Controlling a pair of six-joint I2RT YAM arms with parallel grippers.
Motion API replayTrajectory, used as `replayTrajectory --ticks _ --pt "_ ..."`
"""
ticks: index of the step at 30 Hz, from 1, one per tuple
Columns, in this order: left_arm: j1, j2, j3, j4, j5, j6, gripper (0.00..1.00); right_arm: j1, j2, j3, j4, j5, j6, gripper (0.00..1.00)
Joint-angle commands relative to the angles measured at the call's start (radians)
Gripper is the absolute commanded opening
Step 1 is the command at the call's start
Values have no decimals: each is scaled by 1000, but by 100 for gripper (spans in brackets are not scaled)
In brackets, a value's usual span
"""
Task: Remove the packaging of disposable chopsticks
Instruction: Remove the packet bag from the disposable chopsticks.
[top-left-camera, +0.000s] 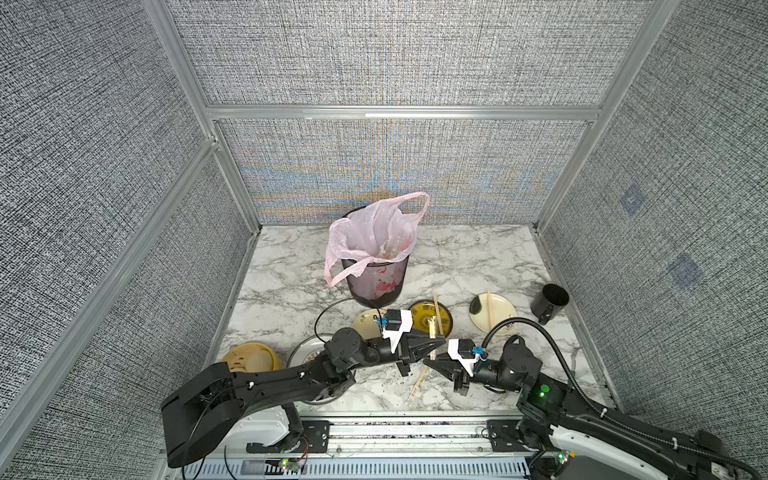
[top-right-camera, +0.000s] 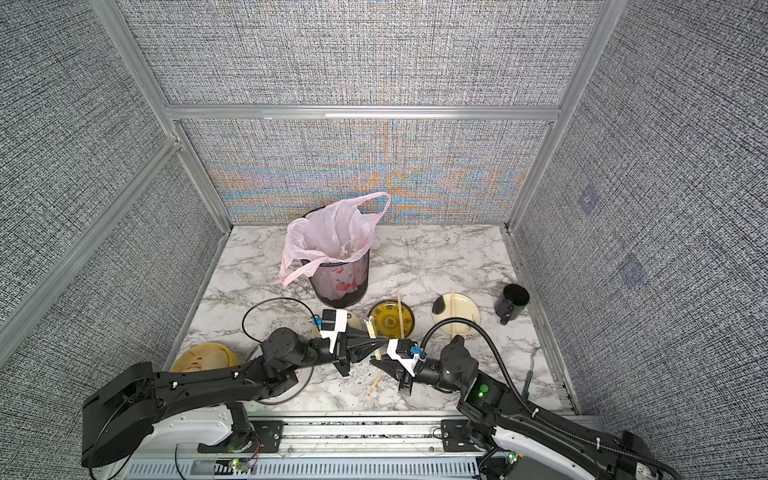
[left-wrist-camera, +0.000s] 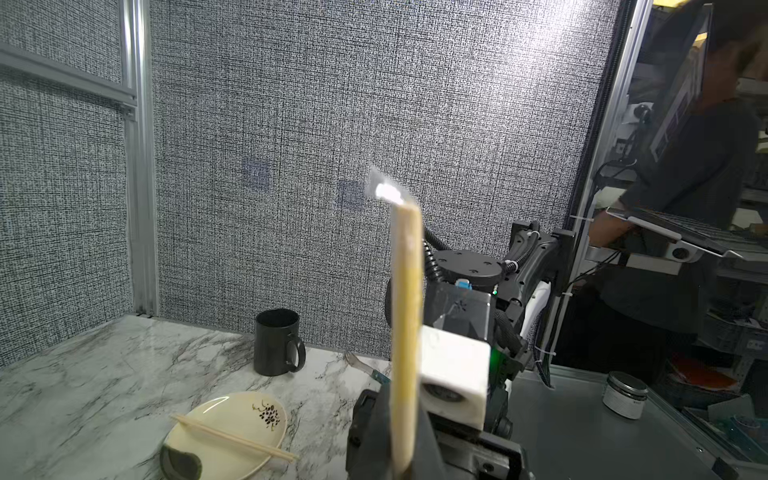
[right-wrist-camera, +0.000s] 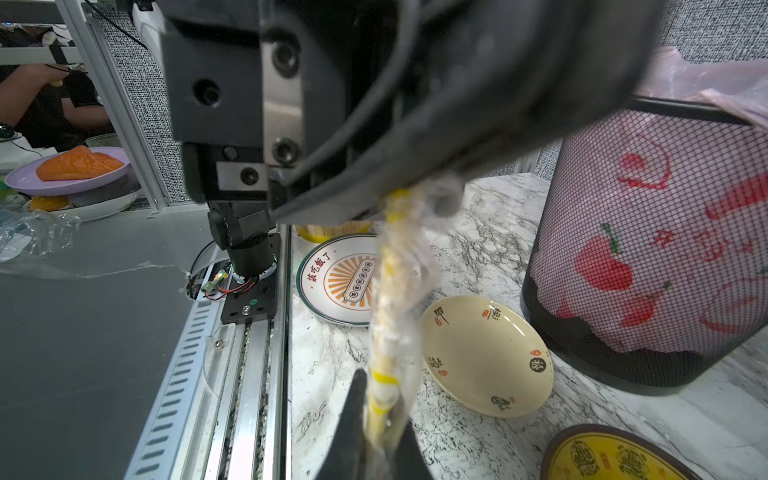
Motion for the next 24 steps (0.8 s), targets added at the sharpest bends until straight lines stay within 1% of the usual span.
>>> replayTrajectory --ticks 1,6,9,18,21,24 --pt "3 36 -15 -231 -17 1 5 1 -12 38 286 -70 -33 0" --pt "3 79 -27 -191 -19 -12 8 1 -12 39 283 -69 -41 0" --pt "3 79 -24 -214 -20 -5 6 1 -30 33 279 -63 -44 0" --pt "3 70 -17 -221 -18 -10 7 0 -35 27 273 -61 -43 0" --pt "3 88 -14 -204 -6 -18 13 0 -36 25 268 -56 -41 0" --pt "3 68 10 -233 -19 -8 12 -1 -24 13 270 -52 -38 0"
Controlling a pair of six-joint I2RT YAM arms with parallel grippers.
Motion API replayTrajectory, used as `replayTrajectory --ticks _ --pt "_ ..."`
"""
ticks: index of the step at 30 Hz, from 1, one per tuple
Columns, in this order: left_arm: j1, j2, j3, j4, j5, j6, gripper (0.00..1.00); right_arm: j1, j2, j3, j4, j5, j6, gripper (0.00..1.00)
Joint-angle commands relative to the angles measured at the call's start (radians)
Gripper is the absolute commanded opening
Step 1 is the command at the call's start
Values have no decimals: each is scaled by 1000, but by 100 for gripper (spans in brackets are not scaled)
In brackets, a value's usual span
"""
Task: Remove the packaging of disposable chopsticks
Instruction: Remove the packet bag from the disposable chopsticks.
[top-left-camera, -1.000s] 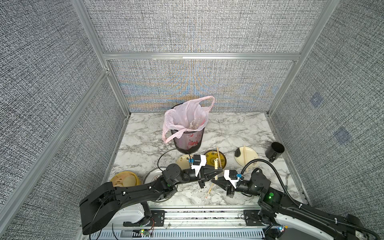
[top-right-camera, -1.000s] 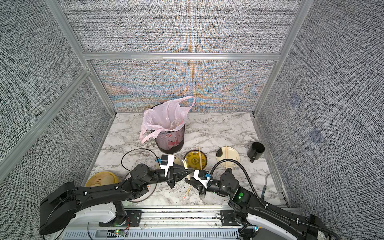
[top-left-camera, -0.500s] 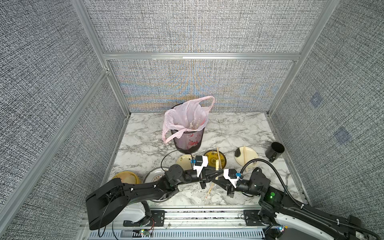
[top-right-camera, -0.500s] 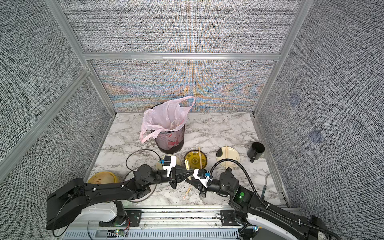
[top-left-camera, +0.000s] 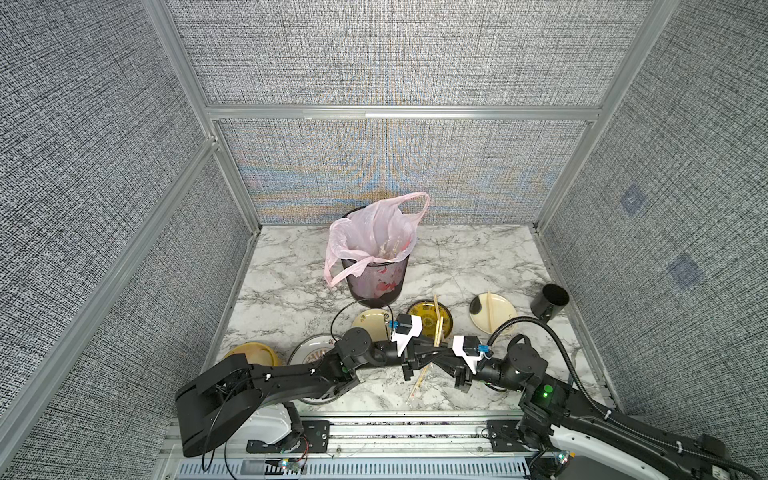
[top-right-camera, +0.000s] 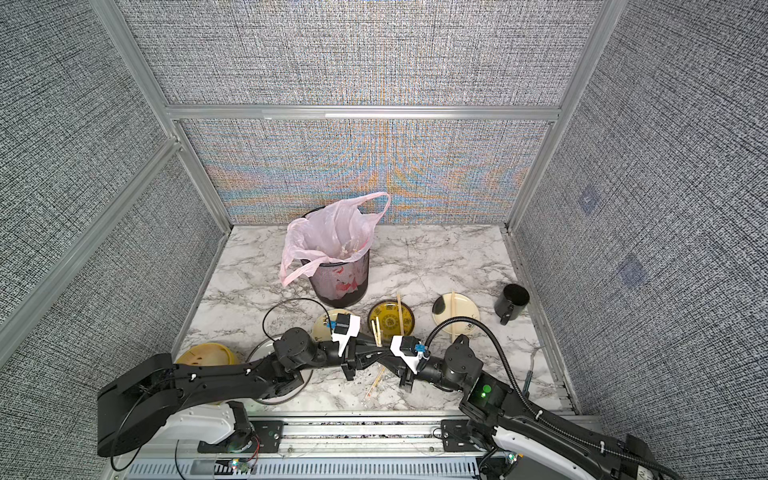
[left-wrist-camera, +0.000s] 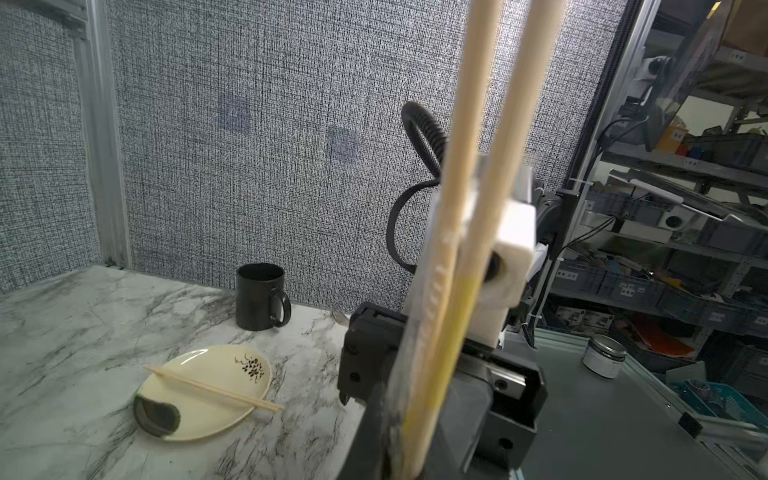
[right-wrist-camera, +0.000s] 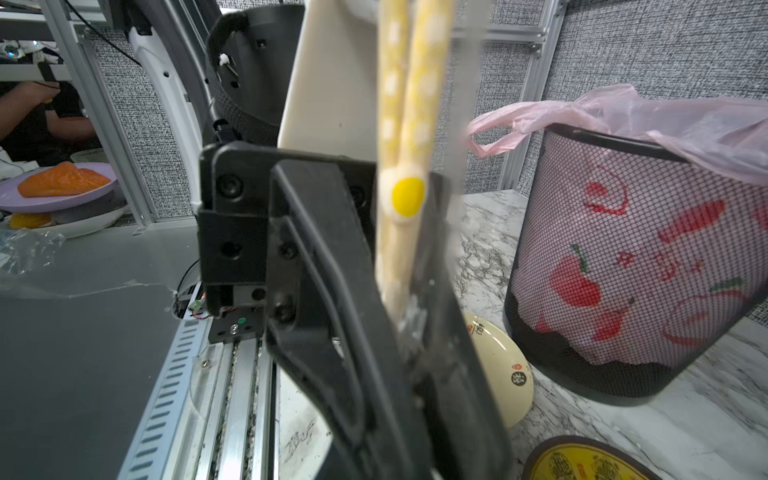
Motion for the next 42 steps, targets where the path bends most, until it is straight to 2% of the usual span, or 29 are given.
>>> replayTrajectory --ticks 1,6,10,13,16,25,26,27,30,32,33,34,39,42 --pt "4 -16 27 -223 -66 6 12 4 8 -6 273 -76 -39 0" --pt "4 -90 86 -334 -59 34 14 4 24 -31 278 -54 -39 0" --pt "6 -122 123 -388 -66 51 35 4 36 -33 274 -51 -38 0" --pt "5 -147 149 -406 -66 66 44 3 57 -34 274 -52 -33 0" --pt "5 -192 178 -443 -73 92 49 4 68 -35 265 -51 -30 0" --pt "5 -299 230 -533 -61 134 53 4 101 -14 251 -43 -36 0" --pt "6 -305 225 -526 -66 134 53 4 103 -13 250 -43 -37 0" --pt "6 -308 221 -518 -68 135 48 4 105 -13 250 -43 -38 0" --pt "6 -307 221 -509 -60 137 26 4 105 -14 247 -42 -39 0" --pt "6 -300 229 -523 -54 140 17 4 103 -13 242 -40 -39 0" --pt "6 -293 232 -531 -51 142 7 4 103 -12 244 -41 -39 0" --pt "6 -288 234 -540 -51 143 2 4 103 -11 242 -42 -39 0" --pt "6 -273 197 -525 -63 138 0 3 100 -7 252 -49 -29 0" --pt "5 -275 154 -497 -71 129 4 2 91 2 241 -43 -21 0"
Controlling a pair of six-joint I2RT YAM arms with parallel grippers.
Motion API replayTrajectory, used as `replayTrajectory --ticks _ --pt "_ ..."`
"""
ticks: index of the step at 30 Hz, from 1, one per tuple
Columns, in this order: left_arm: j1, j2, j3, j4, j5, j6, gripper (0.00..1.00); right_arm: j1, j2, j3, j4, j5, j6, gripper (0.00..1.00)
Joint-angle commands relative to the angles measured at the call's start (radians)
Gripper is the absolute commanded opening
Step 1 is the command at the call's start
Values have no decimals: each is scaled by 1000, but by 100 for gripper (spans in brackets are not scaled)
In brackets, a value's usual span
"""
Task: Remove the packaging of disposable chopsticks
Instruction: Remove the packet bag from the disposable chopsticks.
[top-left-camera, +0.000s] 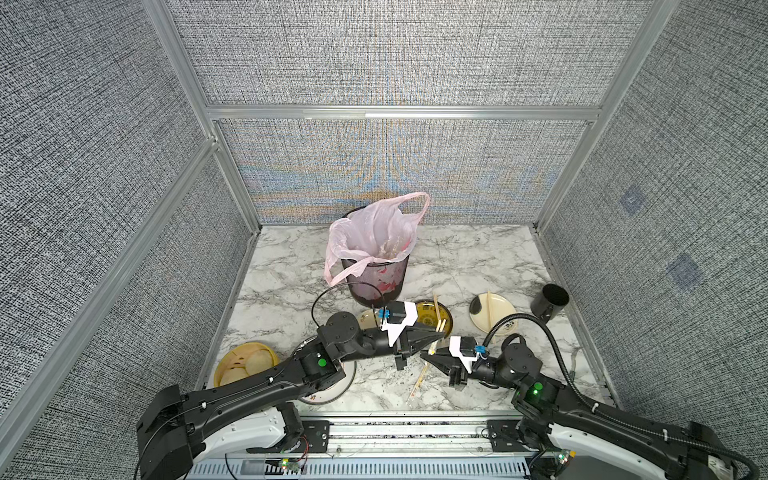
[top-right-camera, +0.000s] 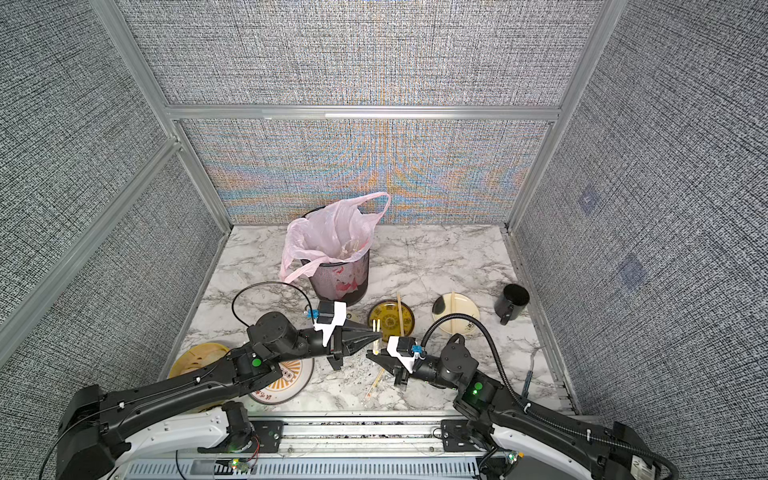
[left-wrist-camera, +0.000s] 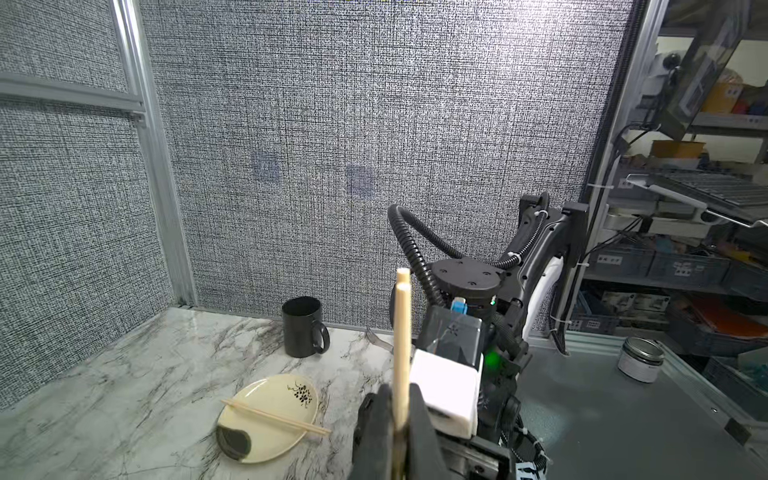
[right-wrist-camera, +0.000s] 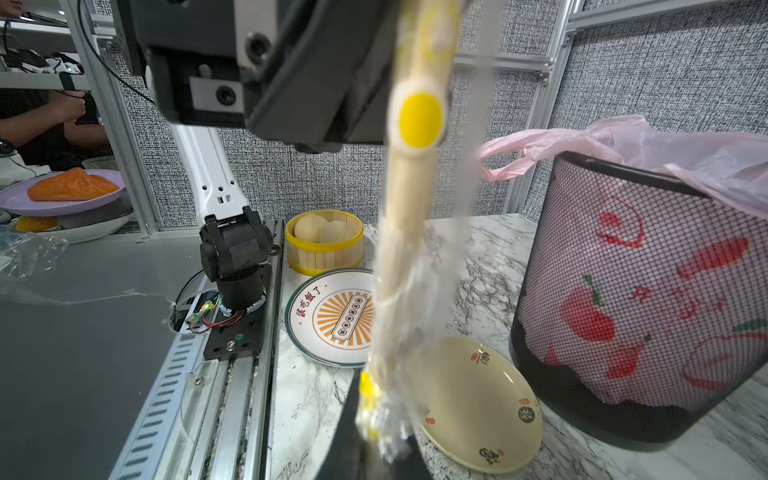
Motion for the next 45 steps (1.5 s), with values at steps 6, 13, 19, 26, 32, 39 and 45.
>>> replayTrajectory --ticks 6,13,19,26,32,39,45 --pt "1 19 -104 17 -21 -63 4 -3 -17 39 67 -6 0 0" --pt "0 26 -171 45 -47 -80 8 -3 -19 33 78 -4 10 0" --pt "0 83 -177 85 -35 -93 10 -3 -13 37 82 -7 13 0" --pt "0 105 -198 122 -40 -103 6 -4 -13 33 78 -4 11 0" --pt "-1 118 -220 173 -7 -126 7 -5 -13 21 90 11 16 0" --pt "0 100 -220 140 -12 -114 0 -10 -19 20 59 16 19 29" --pt "6 50 -184 21 -47 -54 0 -29 -143 -13 -5 17 60 86"
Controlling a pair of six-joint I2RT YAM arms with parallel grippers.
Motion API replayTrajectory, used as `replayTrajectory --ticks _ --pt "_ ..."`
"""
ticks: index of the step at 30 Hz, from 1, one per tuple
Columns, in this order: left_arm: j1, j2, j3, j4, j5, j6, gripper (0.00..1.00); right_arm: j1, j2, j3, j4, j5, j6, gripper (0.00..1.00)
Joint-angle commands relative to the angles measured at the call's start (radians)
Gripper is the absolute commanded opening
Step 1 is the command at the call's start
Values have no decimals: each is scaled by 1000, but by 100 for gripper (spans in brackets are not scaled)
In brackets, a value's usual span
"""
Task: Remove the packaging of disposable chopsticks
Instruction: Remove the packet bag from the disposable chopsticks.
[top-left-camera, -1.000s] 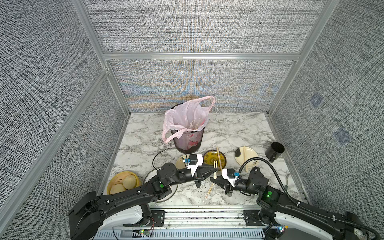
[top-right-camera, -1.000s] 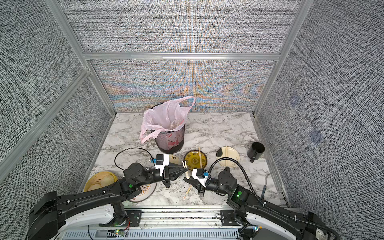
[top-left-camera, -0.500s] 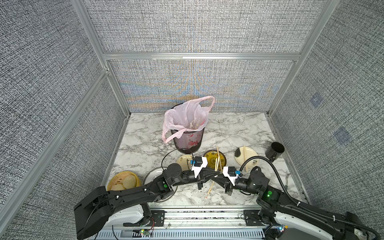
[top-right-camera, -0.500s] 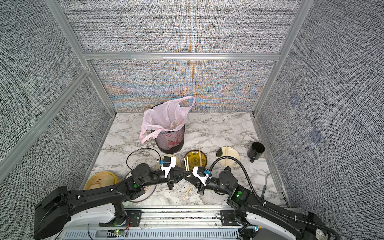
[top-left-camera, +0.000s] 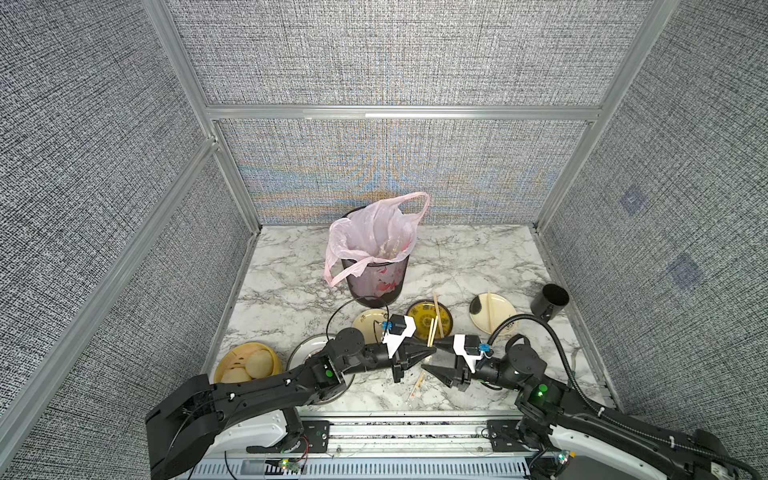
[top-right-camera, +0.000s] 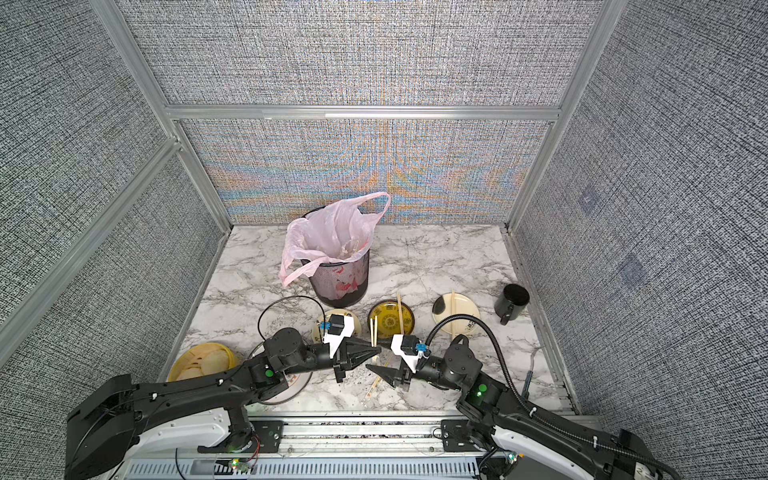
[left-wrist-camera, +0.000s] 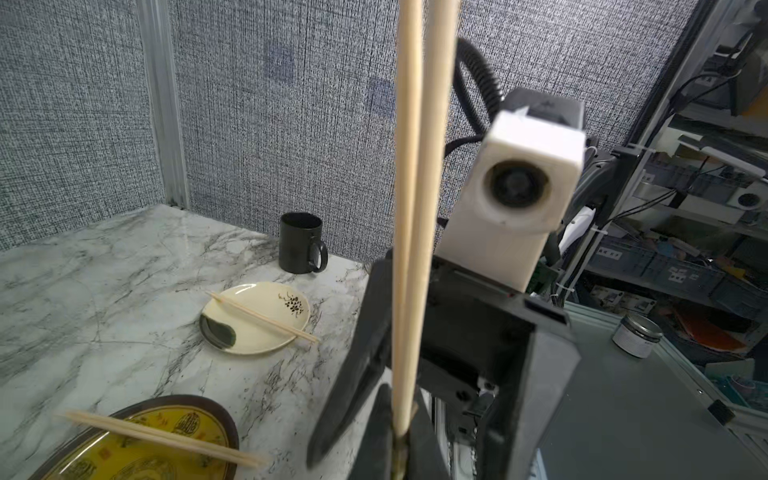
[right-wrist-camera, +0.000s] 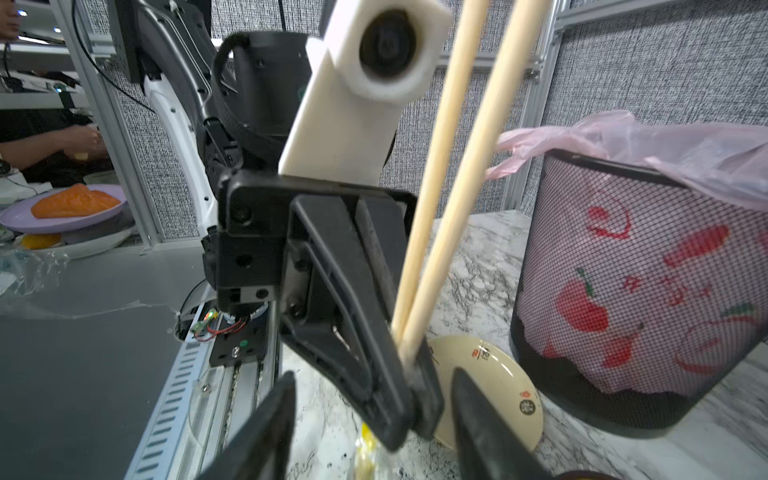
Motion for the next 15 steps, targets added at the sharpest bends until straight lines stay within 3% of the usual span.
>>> replayTrajectory --ticks 1,5,7,13,15 --pt "4 -10 17 -99 -16 34 0 -11 -72 -1 13 5 24 87" --pt "5 6 14 -65 18 28 0 -41 -94 47 -48 -1 50 90" --pt "5 14 15 -54 32 29 0 -65 -56 84 -57 -39 72 85" --pt "5 -11 11 -68 29 34 0 -133 58 125 -15 -154 126 51" --pt "6 -21 5 -79 4 36 0 -139 62 112 5 -168 129 44"
